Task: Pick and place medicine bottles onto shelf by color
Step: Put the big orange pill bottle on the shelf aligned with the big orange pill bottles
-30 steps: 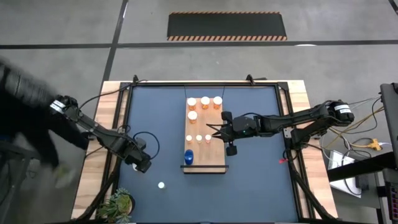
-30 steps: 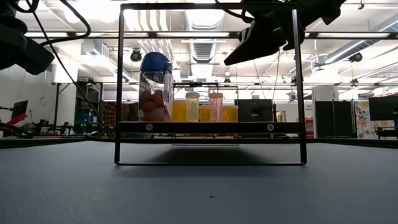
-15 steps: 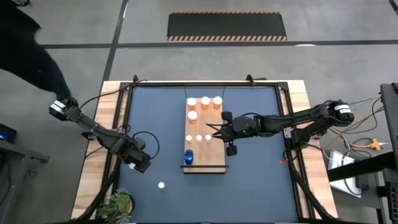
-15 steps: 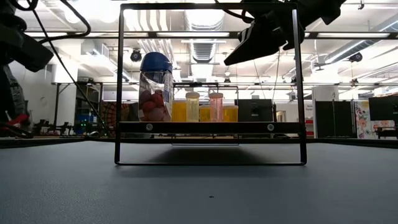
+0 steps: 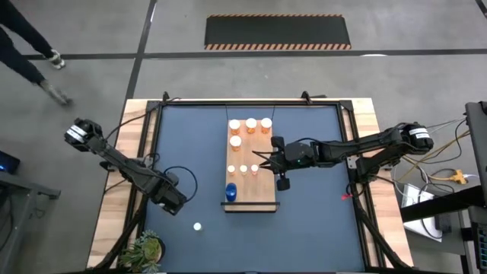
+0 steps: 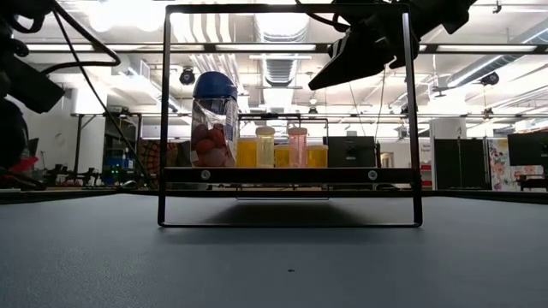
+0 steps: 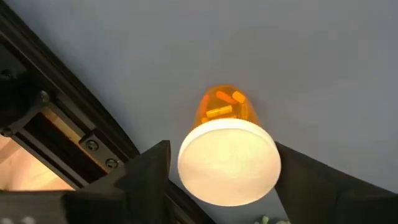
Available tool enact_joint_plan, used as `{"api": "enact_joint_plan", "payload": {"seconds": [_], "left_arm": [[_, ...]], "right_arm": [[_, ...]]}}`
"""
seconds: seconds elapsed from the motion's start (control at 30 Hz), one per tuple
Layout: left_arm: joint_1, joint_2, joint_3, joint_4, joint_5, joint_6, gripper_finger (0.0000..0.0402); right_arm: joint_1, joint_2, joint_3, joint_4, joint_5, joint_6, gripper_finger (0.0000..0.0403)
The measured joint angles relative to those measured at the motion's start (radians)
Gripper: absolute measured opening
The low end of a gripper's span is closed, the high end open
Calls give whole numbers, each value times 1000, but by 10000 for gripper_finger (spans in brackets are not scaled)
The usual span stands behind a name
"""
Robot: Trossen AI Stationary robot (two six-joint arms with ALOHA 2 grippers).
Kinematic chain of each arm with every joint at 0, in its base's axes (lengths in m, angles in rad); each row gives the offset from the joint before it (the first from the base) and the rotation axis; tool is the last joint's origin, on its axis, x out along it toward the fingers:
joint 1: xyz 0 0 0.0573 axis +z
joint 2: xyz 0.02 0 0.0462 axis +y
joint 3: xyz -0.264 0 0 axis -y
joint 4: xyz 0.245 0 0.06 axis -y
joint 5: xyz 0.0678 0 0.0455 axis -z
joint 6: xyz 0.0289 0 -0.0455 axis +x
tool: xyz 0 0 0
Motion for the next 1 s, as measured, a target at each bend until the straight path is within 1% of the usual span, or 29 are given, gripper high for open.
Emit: {"api": "enact_joint_plan", "payload": {"seconds": [0.2, 0.3, 0.43, 0.53, 0.6, 0.73, 0.83, 0.87, 0.9, 1.0], "left_arm": [[0, 5, 20, 0, 0, 20, 185], [0, 5, 47, -2, 0, 27, 185], [2, 7, 134, -3, 1, 65, 185], [5, 19, 223, -16, 1, 122, 186], [13, 38, 300, -60, 1, 158, 188], [40, 103, 477, -239, 2, 236, 190], [72, 175, 618, -412, 2, 317, 191], [87, 201, 663, -456, 2, 354, 191], [101, 226, 705, -466, -1, 397, 191], [146, 278, 801, -448, -22, 577, 192]], "right_arm": [[0, 0, 0, 0, 0, 7, 9], [0, 0, 0, -3, 2, 5, 9], [0, 0, 0, -23, 3, -4, 9], [0, 0, 0, -35, 3, -5, 9], [0, 0, 0, -47, 8, -5, 9], [0, -14, 0, -79, 12, -12, 9], [0, -43, 0, -113, 12, -8, 9], [0, -56, 0, -127, 13, -4, 9], [0, -71, 0, -142, 13, 1, 9], [0, -112, 0, -192, 13, 21, 9]]}}
